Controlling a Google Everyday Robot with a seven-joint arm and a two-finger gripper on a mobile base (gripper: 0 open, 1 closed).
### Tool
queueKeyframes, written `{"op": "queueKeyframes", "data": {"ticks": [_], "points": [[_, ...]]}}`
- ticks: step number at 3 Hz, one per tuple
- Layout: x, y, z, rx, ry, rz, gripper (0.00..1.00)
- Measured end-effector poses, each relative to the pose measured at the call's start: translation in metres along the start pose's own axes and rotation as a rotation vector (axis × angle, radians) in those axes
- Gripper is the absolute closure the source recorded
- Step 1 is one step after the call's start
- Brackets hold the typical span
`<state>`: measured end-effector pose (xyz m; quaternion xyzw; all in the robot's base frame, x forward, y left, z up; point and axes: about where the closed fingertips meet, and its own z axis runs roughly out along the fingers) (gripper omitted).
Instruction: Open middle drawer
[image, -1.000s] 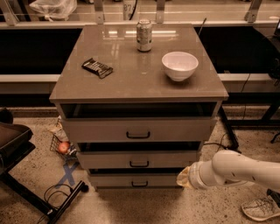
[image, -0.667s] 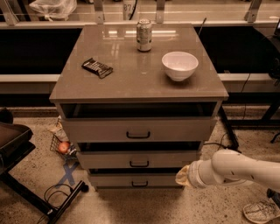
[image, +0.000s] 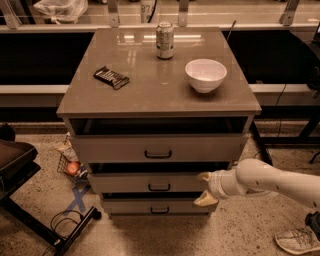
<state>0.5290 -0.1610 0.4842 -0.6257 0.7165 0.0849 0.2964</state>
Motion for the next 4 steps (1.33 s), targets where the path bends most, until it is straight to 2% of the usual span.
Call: {"op": "queueKeyframes", "data": {"ticks": [1,2,3,4], "points": [[-0.001,-0.001,0.001,0.001,-0.001,0.0,0.0],[-0.001,-0.001,0.001,0.0,-0.002,0.0,0.0],[0.003,-0.004,0.017,-0.015,0.013,0.005,0.0],[0.013,-0.011,0.062,-0.059,0.082,0.016,0.0]]}}
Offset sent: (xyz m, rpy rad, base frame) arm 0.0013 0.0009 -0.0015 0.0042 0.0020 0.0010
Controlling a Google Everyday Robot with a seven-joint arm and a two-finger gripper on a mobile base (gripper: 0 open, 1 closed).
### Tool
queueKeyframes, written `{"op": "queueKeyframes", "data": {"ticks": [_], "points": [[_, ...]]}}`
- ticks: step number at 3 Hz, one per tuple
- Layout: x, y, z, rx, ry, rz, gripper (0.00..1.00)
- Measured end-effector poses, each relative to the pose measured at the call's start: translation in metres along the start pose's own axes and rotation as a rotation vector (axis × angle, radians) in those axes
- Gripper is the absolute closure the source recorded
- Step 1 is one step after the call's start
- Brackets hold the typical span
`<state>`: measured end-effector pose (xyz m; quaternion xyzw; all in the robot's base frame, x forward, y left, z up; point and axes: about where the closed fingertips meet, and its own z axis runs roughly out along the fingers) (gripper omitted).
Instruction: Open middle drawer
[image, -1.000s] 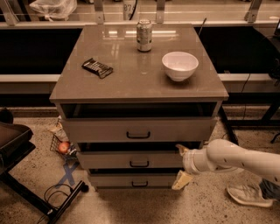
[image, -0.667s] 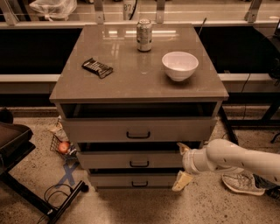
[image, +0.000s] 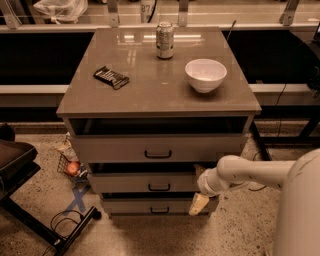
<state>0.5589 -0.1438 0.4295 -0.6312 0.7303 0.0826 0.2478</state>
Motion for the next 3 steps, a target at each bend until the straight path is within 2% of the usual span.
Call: {"op": "queueKeyframes", "data": {"ticks": [1,2,3], "points": [[0.0,0.002,0.003,-0.007,0.001,-0.002,0.02],[0.0,0.007,0.006,-0.019,0.0,-0.005,0.24],[0.004,0.019,0.014,-0.061,0.0,0.002,0.56]]}}
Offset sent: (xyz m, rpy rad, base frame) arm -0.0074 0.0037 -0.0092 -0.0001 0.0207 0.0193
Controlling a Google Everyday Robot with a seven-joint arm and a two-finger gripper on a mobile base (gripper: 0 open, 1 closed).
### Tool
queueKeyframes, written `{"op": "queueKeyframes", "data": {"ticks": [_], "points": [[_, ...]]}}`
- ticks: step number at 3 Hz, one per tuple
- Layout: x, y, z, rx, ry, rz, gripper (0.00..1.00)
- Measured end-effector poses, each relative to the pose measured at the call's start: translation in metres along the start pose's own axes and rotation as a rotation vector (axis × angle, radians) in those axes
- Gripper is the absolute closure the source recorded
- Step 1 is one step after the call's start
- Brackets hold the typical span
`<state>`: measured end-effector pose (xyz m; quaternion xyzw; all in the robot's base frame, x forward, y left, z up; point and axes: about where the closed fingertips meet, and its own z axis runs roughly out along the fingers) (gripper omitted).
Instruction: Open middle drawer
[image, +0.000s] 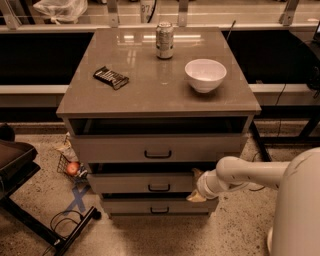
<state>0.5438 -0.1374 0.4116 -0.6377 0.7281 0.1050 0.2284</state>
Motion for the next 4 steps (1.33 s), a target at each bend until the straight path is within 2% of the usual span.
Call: {"op": "queueKeyframes", "data": {"ticks": [2,4], "points": [[-0.0017,-0.0005,-0.0033,0.0,0.0,0.0,0.99],[-0.0019,-0.0004,-0.0038,0.0,0.0,0.0,1.0]]}}
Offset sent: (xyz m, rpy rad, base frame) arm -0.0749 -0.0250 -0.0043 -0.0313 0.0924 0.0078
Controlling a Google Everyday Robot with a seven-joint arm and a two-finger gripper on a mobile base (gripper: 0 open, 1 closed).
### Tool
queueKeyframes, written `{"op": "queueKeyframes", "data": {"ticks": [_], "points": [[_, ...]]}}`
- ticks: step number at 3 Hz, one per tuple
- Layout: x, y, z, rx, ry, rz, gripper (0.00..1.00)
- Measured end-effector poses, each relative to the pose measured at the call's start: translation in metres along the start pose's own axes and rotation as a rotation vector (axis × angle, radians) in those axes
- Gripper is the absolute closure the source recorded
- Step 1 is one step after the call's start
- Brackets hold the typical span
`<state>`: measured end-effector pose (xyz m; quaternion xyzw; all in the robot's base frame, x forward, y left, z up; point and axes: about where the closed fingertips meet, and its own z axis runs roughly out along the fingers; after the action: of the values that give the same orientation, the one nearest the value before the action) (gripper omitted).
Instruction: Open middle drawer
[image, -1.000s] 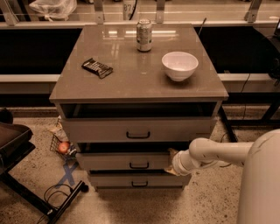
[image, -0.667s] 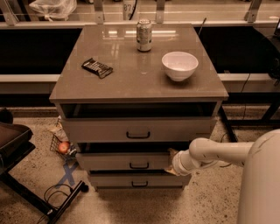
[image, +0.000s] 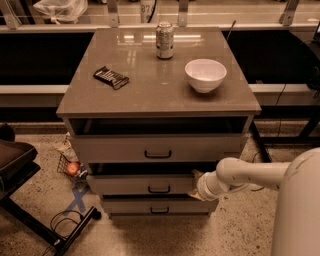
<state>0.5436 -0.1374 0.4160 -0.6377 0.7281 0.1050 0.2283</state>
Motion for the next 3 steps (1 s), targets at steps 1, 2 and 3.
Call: {"op": "queueKeyframes", "data": {"ticks": [1,2,3], "points": [[-0.0006,-0.0001,-0.0012,0.0,0.0,0.0,1.0],[-0.0018,-0.0004,-0.0035,0.0,0.0,0.0,1.0],[-0.002,-0.0005,-0.004,0.0,0.0,0.0,1.0]]}}
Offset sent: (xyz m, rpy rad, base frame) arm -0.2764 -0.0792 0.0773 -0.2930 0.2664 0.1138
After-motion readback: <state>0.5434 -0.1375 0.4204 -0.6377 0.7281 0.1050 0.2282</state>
